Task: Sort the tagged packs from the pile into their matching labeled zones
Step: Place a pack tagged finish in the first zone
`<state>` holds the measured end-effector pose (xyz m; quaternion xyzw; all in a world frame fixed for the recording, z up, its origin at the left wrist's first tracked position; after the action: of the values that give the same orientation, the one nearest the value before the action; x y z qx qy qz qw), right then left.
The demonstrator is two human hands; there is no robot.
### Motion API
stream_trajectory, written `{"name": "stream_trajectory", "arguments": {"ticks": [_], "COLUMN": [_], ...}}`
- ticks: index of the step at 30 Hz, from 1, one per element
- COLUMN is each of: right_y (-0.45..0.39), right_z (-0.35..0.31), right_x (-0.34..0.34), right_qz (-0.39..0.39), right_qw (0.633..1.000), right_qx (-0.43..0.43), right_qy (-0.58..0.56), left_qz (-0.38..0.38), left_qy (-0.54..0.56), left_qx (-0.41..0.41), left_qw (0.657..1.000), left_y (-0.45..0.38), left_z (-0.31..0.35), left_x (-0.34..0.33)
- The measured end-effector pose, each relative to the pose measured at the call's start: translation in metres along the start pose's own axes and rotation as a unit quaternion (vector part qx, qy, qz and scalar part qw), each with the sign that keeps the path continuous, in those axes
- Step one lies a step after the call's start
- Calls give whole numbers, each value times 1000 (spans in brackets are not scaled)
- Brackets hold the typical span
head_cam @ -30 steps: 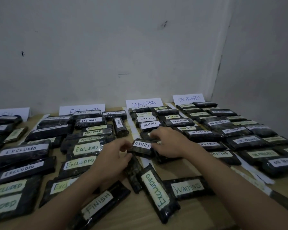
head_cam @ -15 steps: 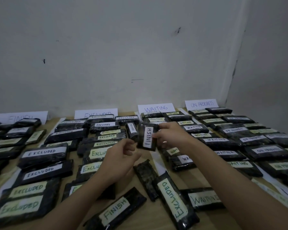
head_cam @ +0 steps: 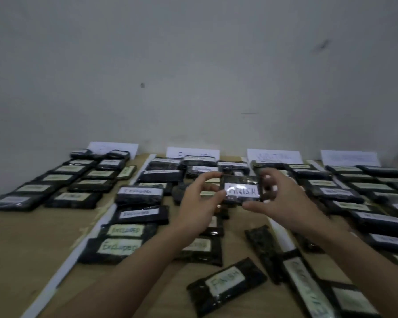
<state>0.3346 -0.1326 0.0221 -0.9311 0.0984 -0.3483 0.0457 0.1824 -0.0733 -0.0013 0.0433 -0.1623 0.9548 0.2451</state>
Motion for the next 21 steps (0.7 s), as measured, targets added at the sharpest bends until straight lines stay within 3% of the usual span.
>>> {"name": "stream_trajectory", "arguments": {"ticks": [3, 6, 11, 14, 18, 21], "right_y": [-2, -5, -13, -22, -42, -58], "right_z": [-60, -101, -158, -184, -207, -217], "right_x": [-33, -79, -155, -202, -264, -312], "right_qz": [-20, -66, -119, -141, -175, -197], "right_qw": [954, 911, 891, 892, 904, 906], "right_qx": [144, 221, 286, 300, 292, 276], "right_qy": [263, 342, 331, 307, 260, 253], "left_qz": [-8, 5, 65, 100, 113, 78], "left_qy": [-44, -61, -101, -191, -418, -480], "left_qx": [-17, -20, -10, 28, 82, 101], "left_qw": [999, 998, 993, 976, 898, 868], "left_y": [14, 32, 71, 100, 143, 164], "left_z": [5, 5, 0, -15, -46, -67], "left_x": [32, 75, 163, 219, 278, 293]}}
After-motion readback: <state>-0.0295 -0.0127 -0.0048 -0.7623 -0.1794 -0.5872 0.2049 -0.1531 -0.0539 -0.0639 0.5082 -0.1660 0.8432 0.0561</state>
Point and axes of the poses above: each hand's wrist, its own y-axis away from the middle knuckle, its own x-axis out of the back of the hand, z = x × y, the point moved 10 cm from there along -y, towards the middle knuckle, and after that the axes turned 9 degrees about -z, right-handed, at the moved point
